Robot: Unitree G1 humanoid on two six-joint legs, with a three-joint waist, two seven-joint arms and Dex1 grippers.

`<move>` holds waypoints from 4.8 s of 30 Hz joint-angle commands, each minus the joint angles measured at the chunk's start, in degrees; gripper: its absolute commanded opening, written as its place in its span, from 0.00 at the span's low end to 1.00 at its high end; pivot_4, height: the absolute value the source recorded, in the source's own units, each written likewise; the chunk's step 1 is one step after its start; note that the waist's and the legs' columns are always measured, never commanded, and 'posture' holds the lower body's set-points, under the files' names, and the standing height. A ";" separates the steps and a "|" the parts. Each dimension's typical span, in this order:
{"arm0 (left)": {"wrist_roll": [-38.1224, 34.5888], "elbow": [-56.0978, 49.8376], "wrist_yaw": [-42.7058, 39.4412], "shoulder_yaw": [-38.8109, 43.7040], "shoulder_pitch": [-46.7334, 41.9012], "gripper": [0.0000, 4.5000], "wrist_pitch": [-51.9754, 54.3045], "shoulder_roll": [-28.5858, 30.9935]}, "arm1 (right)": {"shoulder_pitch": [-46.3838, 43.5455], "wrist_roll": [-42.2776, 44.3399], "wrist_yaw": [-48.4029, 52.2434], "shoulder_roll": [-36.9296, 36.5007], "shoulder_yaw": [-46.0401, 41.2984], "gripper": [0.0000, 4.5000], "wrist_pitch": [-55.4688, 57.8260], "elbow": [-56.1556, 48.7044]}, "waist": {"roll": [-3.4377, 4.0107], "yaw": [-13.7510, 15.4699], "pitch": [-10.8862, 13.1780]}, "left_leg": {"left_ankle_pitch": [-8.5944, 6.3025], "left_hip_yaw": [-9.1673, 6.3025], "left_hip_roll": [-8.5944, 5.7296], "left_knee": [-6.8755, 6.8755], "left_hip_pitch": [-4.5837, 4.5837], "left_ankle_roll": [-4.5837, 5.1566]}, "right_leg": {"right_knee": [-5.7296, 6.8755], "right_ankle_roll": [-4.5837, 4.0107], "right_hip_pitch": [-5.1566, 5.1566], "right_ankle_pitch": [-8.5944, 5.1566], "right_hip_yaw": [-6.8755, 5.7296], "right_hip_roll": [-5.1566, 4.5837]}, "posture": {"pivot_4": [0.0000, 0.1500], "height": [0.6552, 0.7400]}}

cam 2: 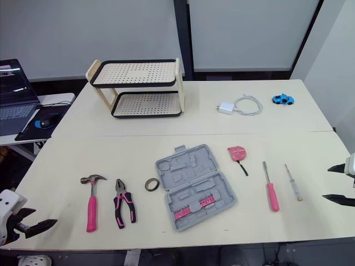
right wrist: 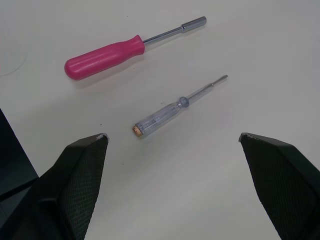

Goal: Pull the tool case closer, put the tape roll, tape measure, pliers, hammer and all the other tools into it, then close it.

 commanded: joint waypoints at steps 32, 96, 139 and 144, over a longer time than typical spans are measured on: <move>-5.32 -2.43 -3.89 9.34 2.30 0.99 -3.51 1.39 | 3.66 2.22 -3.35 0.32 -7.35 1.00 2.26 -1.94 | 0.02 0.15 0.03 | 0.00 0.05 0.02 -0.02 0.00 0.00 | -0.02 0.00 -0.01 0.00 0.02 0.00 | 1.00 1.00; 3.04 -30.81 12.35 -36.65 -18.86 0.01 12.31 -25.45 | -35.86 -19.64 -26.70 35.97 43.46 0.01 24.96 -7.77 | -0.01 1.04 0.07 | 0.17 -0.03 0.03 0.07 -0.11 -0.30 | -0.01 -0.01 -0.14 0.02 -0.01 0.08 | 1.00 1.00; 6.90 -25.09 5.21 -43.62 -27.31 0.01 9.55 -26.78 | -22.62 -16.05 -24.70 37.24 37.18 0.01 42.13 -25.24 | 0.01 1.31 0.05 | 0.16 -0.23 -0.37 0.07 -0.12 -0.28 | 0.00 0.00 -0.12 0.02 -0.02 0.00 | 1.00 1.00; 6.85 -24.73 2.97 -44.21 -27.69 0.01 9.24 -26.22 | -18.18 -13.51 -26.13 35.97 34.76 0.01 46.72 -31.36 | 0.00 1.26 0.05 | 0.15 -0.24 -0.37 0.06 -0.14 -0.26 | -0.01 0.01 -0.13 0.01 -0.02 -0.03 | 1.00 1.00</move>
